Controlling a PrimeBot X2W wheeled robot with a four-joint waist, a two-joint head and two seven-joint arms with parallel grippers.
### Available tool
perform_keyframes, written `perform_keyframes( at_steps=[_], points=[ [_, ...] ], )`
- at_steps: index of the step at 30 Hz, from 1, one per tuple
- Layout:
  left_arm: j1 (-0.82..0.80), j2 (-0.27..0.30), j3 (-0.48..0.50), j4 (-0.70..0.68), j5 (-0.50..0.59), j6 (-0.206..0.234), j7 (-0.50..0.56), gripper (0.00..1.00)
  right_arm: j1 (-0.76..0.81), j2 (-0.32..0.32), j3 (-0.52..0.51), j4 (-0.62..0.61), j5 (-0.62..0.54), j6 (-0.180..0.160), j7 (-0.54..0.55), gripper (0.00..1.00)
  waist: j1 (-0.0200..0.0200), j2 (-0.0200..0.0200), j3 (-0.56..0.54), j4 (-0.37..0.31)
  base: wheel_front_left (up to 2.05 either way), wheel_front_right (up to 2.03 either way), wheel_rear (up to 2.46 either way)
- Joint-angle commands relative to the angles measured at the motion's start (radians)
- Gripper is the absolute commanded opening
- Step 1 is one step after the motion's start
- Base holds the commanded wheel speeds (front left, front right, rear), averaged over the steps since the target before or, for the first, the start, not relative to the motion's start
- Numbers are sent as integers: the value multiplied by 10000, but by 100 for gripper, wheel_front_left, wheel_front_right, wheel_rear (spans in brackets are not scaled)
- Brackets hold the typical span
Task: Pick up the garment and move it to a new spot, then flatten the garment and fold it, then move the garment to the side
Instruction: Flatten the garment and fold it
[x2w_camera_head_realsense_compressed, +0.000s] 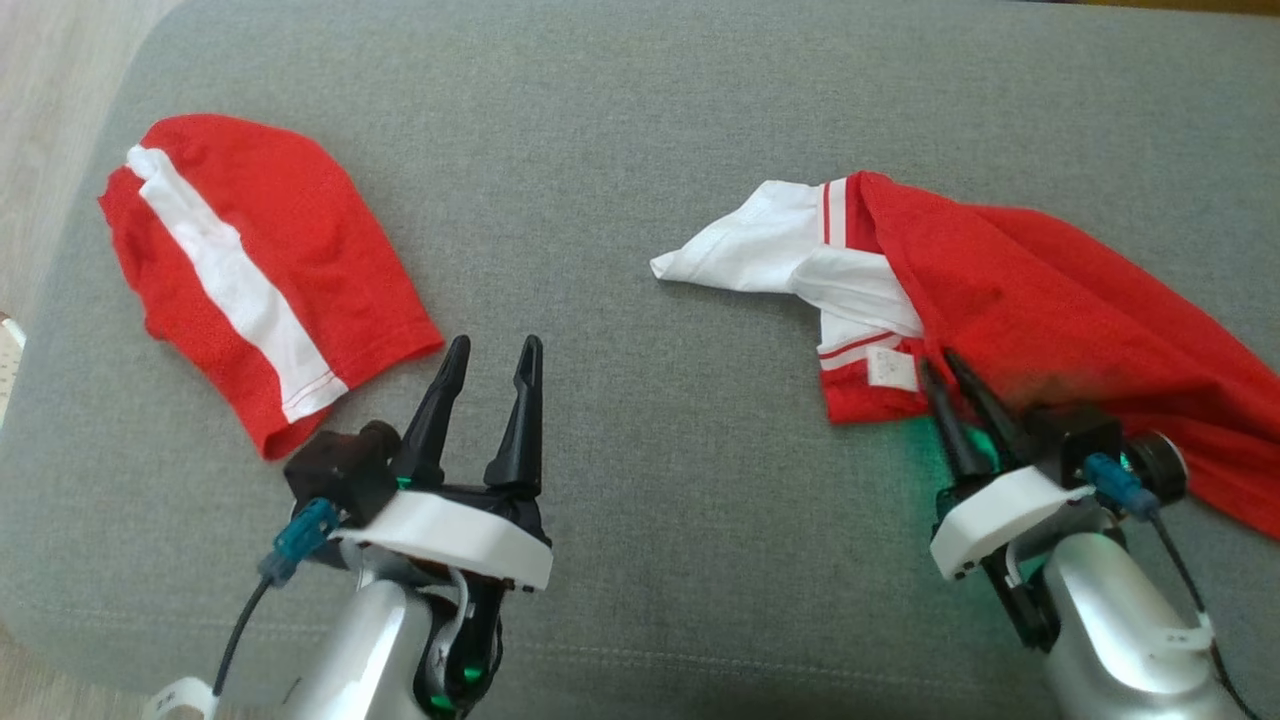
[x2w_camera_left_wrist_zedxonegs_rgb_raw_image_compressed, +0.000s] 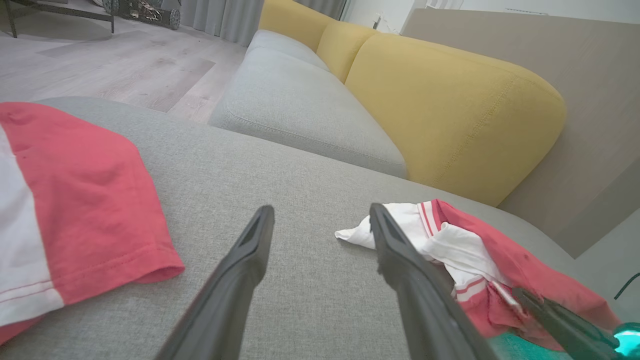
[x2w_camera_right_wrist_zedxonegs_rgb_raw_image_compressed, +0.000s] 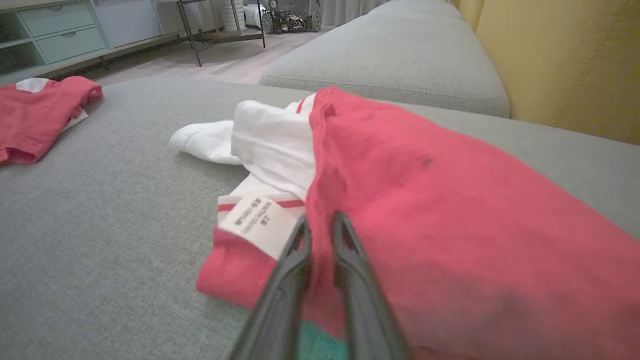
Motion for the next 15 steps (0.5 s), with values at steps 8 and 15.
perform_keyframes(
  at_steps=[8,15],
  points=[
    [-320,33,412,-238,-58,81,-51,100,-144,-301,-364,-781,158,-7,-133,0,0,0,-250,-188,0,0,0],
    [-421,33,355,-300,-93,56,-51,100,-754,-1748,-1249,-2401,285,-7,888,0,0,0,-218,-398,0,0,0]
  ],
)
